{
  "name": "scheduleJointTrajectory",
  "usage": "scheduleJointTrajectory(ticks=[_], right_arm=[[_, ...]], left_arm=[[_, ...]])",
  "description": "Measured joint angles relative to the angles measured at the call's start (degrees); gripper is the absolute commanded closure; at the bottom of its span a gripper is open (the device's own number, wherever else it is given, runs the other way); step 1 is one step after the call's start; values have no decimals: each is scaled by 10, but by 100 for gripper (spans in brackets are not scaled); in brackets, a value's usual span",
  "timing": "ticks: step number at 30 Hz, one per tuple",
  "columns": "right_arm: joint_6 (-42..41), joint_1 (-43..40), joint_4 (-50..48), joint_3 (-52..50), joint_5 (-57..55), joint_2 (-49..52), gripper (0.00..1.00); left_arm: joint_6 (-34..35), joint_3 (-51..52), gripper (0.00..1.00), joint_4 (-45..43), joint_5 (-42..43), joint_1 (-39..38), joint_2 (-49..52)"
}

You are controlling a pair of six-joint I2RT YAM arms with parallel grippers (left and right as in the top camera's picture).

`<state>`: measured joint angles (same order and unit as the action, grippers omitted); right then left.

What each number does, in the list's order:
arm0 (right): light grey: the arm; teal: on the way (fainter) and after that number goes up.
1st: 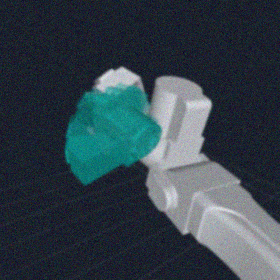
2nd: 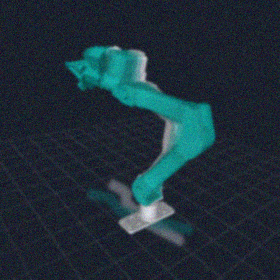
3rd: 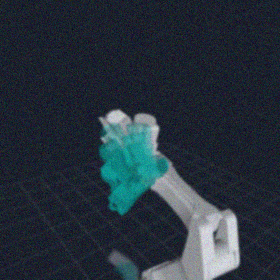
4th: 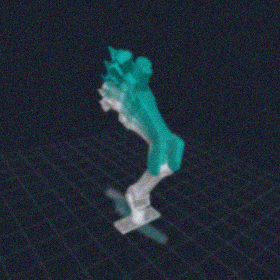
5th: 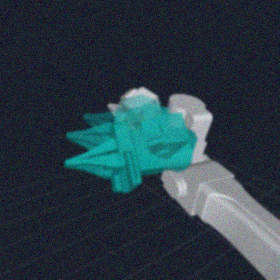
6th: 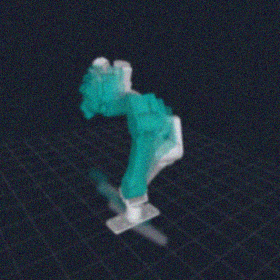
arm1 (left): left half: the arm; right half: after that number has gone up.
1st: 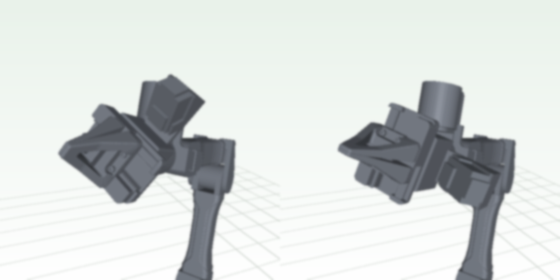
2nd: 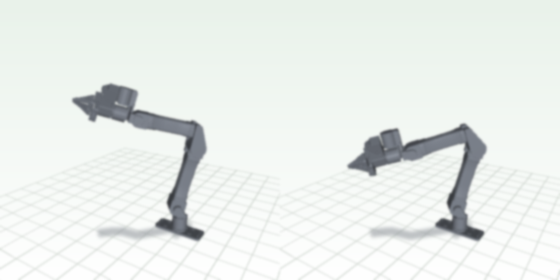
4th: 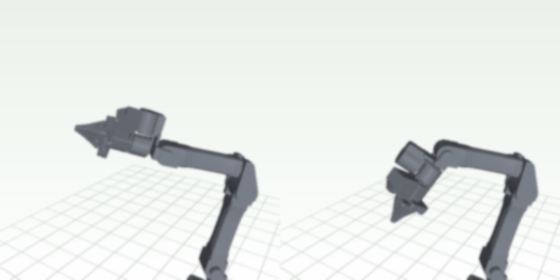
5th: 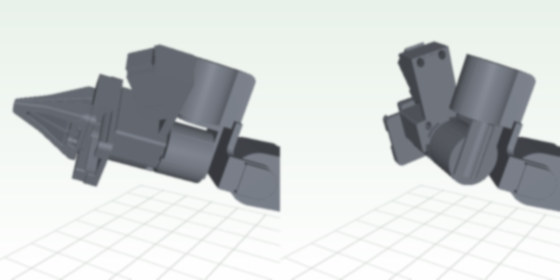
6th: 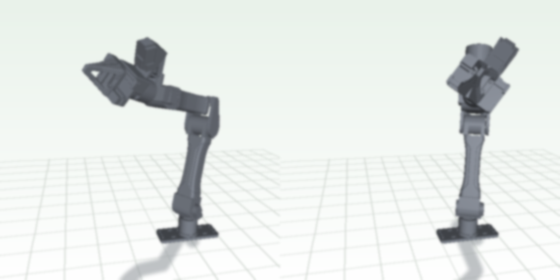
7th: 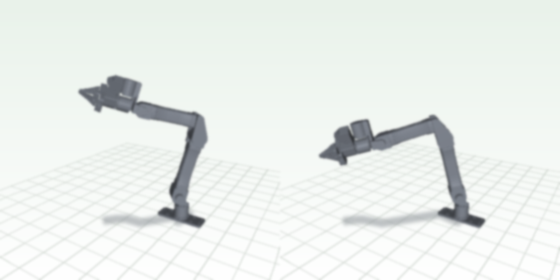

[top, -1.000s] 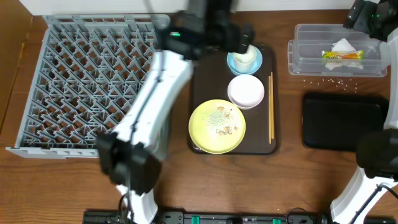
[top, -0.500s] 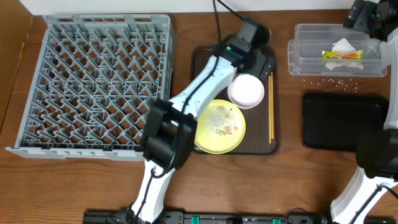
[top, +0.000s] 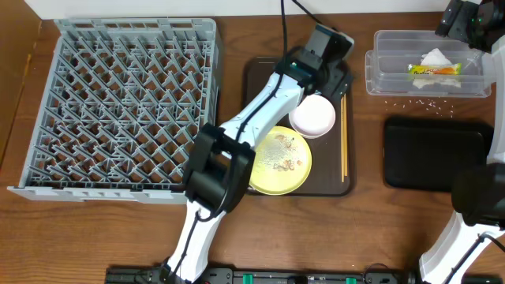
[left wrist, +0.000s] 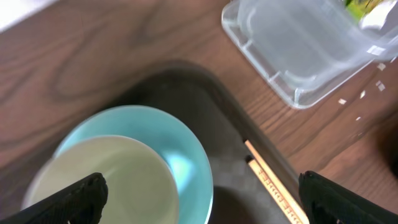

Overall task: Sort waste into correct bins and load items into the dishwasher
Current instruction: 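Lower the rack, reach the left gripper to the cream cup and grasp it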

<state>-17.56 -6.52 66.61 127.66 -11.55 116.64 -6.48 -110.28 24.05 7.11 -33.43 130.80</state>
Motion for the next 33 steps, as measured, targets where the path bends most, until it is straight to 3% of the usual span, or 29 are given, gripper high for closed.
scheduleJointTrajectory(ticks=[8,17,25,27,33], right_arm=[[0,0,0,0,0,0,1],[0,0,0,0,0,0,1],[0,0,0,0,0,0,1],[0,0,0,0,0,0,1],[0,0,0,0,0,0,1]], left_arm=[[-10,1,19,0,0,0,33],[-13,1,56,2,0,0,33],[-12,1,80,1,0,0,33],[-9,1,91,1,-3,0,33],[1,1,92,0,-30,0,29]])
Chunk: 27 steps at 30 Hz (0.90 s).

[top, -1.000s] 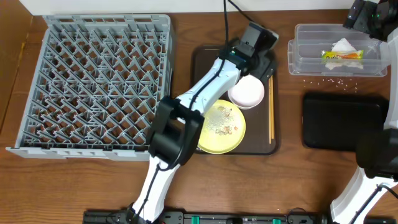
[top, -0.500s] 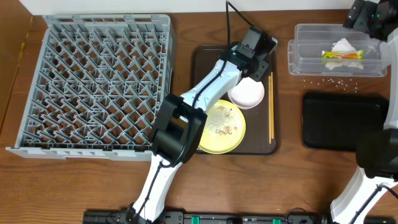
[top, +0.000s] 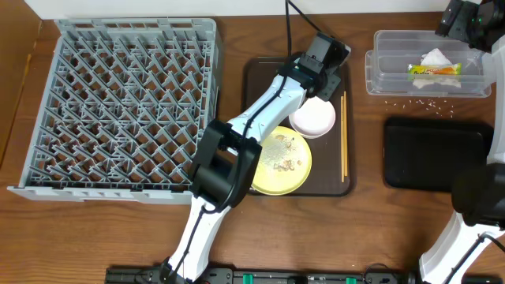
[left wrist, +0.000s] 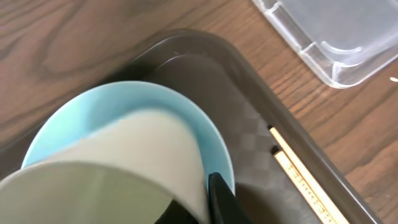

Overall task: Sort waste into correct bins and load items into the dishwasher
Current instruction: 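Lower the rack, reach the left gripper to the cream cup and grasp it, then lift the cream cup and carry it left over the dish rack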

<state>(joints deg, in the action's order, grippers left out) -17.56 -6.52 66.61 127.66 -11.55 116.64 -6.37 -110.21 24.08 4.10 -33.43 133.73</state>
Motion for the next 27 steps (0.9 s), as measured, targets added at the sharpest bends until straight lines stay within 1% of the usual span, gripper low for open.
scheduleJointTrajectory(ticks=[8,14,17,23,27], right_arm=[[0,0,0,0,0,0,1],[0,0,0,0,0,0,1],[0,0,0,0,0,0,1],[0,0,0,0,0,0,1],[0,0,0,0,0,0,1]], left_arm=[[26,0,92,1,-3,0,0],[67,0,93,0,4,8,0],[81,0,93,0,30,21,0],[106,0,92,-2,113,63,-9],[141,0,93,-17,198,96,-26]])
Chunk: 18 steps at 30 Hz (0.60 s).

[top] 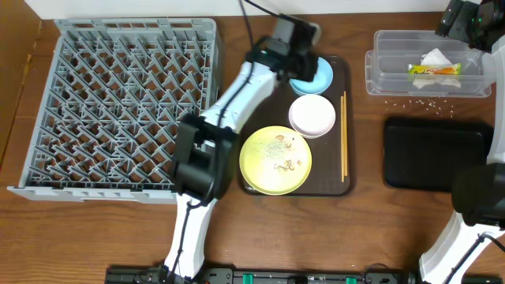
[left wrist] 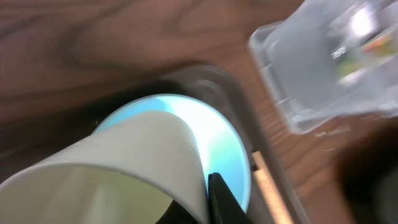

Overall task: Sort waste into correct bins and load items into the dishwasher
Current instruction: 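Lift the cream cup and carry it left over the dish rack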

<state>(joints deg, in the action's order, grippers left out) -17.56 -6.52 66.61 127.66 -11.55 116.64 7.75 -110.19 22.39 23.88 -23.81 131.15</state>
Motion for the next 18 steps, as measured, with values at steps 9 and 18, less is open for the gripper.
scheduleJointTrajectory(ticks=[9,18], right_arm=[[0,0,0,0,0,0,1],[0,0,0,0,0,0,1]], left_arm=[[103,0,93,-48,177,68,-10],[189,0,92,-78,264,145,-34]])
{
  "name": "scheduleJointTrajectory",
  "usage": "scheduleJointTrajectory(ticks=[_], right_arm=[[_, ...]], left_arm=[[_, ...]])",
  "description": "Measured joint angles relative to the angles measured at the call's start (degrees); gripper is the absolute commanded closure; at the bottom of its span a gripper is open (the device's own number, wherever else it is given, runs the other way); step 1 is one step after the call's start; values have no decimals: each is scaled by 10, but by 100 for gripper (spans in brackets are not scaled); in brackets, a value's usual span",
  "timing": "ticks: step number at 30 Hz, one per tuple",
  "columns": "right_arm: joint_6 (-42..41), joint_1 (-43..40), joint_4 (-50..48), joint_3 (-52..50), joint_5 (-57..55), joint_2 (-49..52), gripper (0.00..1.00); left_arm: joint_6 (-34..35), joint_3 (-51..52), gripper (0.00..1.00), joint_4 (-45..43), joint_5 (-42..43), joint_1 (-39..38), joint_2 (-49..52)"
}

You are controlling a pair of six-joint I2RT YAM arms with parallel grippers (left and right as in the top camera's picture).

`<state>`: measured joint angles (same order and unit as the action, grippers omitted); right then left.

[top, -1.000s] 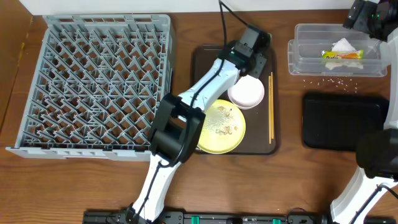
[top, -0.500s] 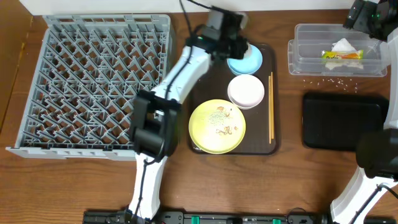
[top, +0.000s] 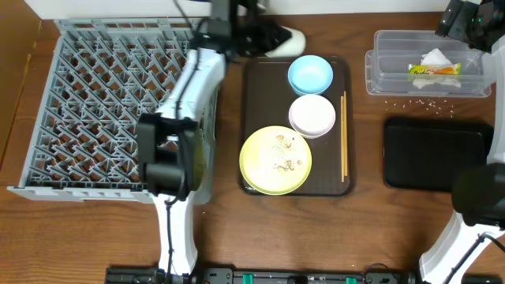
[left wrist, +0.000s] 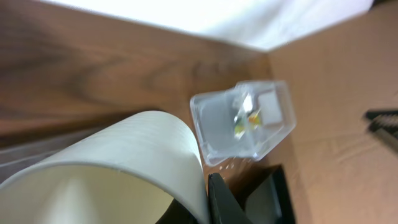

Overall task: Sort waste into correct bins and load items into the dishwasher
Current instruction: 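Lift the cream cup and carry it left over the dish rack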

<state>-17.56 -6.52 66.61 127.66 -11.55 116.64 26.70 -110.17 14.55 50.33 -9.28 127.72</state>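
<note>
My left gripper is shut on the rim of a cream cup, holding it tipped on its side above the table's back edge, just right of the grey dish rack. In the left wrist view the cup fills the lower left, with one black finger against its outer wall. On the brown tray lie a blue bowl, a white bowl, a yellow plate with food scraps, and chopsticks. My right gripper is at the far right corner, its jaws unclear.
A clear bin holding a wrapper and a tissue stands at the back right, also seen as the clear bin from the wrist. A black bin sits in front of it. Small crumbs lie between them.
The left gripper has carried the cup from just over the blue bowl to the left and back, higher up, near the rack's far right corner. The blue bowl is now uncovered.
First the left gripper was open over the cup standing in the blue bowl. Then it was shut on the cup's rim. Then the cup was raised off the bowl, and now it hangs tipped beside the rack. The right arm stayed put.
</note>
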Motion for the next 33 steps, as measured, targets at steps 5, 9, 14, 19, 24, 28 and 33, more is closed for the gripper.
scheduleJointTrajectory(ticks=[5,9,14,19,24,28,33], right_arm=[[0,0,0,0,0,0,1],[0,0,0,0,0,0,1],[0,0,0,0,0,0,1],[0,0,0,0,0,0,1],[0,0,0,0,0,0,1],[0,0,0,0,0,0,1],[0,0,0,0,0,0,1]], left_arm=[[45,0,93,-3,17,68,-51],[83,0,92,-11,44,127,-78],[116,3,93,-4,80,199,-79],[135,5,93,7,102,253,-79],[152,33,92,16,110,294,-79],[167,70,93,17,111,315,-79],[173,102,93,5,110,324,-79]])
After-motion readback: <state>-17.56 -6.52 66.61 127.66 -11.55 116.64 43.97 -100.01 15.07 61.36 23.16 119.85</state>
